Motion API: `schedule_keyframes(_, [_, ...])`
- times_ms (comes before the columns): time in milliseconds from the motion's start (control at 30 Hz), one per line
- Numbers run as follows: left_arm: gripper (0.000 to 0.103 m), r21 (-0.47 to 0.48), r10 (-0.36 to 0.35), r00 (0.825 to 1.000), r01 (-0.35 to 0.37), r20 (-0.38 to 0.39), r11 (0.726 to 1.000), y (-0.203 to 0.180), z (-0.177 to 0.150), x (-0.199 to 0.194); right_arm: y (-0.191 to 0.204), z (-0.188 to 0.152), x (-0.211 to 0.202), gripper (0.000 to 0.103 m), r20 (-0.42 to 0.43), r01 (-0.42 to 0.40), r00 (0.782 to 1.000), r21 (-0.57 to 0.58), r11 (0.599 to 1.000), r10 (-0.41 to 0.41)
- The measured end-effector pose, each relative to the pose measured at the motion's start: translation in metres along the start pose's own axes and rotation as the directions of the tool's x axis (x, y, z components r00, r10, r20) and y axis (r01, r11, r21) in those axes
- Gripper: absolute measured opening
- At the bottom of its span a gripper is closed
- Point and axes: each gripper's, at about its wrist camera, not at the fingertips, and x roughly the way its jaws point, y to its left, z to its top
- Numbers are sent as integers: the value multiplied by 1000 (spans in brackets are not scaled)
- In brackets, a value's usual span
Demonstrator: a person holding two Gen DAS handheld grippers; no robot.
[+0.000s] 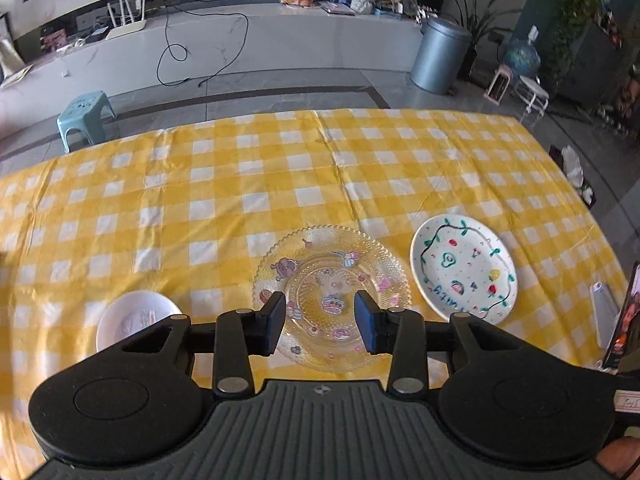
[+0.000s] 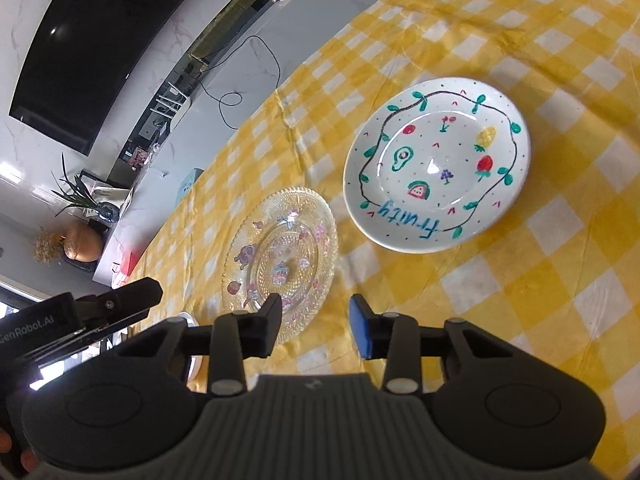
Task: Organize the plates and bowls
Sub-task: 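Move both grippers to the clear glass plate and close the left gripper on its rim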
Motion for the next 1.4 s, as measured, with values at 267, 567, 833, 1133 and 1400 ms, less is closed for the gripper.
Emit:
schedule_keyframes(267, [42,60,4,989,5,-145,998,21,13,57,3,11,24,33,-21,5,1000,-6,1000,-6])
schedule_keyframes(567, [42,-8,-22,983,21,-182,1000,48,21,93,-6,14,44,30,-49,20,999,21,1000,-19])
schedule_keyframes(833, [32,-15,-38,976,35,-217,999,51,18,108,-2,18,51,21,-39,26,999,24,999,-25])
schedule_keyframes(1133, [26,54,11,976,1,-215,999,42,17,106,2,18,52,6,-39,71,997,1,997,-71])
schedule_keyframes(1400, [18,81,49,975,-32,-217,996,34,8,88,1,14,40,6,-59,64,996,-15,998,-65])
